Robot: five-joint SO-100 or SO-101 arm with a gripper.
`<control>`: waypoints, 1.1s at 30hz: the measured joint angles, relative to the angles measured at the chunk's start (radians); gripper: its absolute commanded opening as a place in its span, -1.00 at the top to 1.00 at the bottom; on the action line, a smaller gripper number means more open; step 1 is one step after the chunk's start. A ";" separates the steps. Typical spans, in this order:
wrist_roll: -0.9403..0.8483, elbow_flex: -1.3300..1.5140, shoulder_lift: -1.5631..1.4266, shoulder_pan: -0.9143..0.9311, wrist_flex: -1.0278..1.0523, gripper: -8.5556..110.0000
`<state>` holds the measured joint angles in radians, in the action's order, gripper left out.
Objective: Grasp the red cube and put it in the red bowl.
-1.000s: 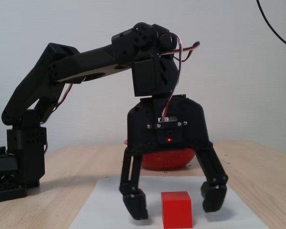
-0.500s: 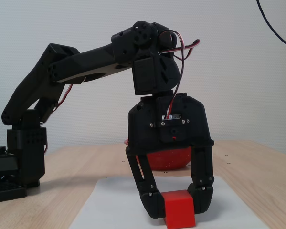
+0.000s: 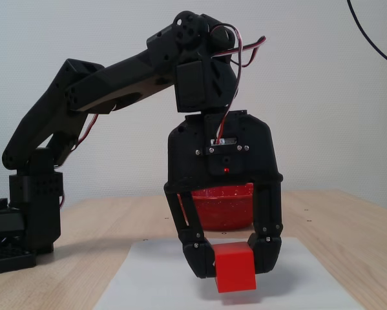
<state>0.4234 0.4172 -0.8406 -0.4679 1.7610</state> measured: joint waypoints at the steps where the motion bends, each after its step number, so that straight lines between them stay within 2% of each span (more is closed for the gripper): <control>1: -0.002 0.000 0.000 0.000 0.000 0.85; 13: -0.034 -0.005 -0.071 0.023 0.029 0.85; 33: -0.190 0.048 -0.483 0.314 0.112 0.85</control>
<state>0.2332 0.4648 -1.3238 -0.1534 1.8730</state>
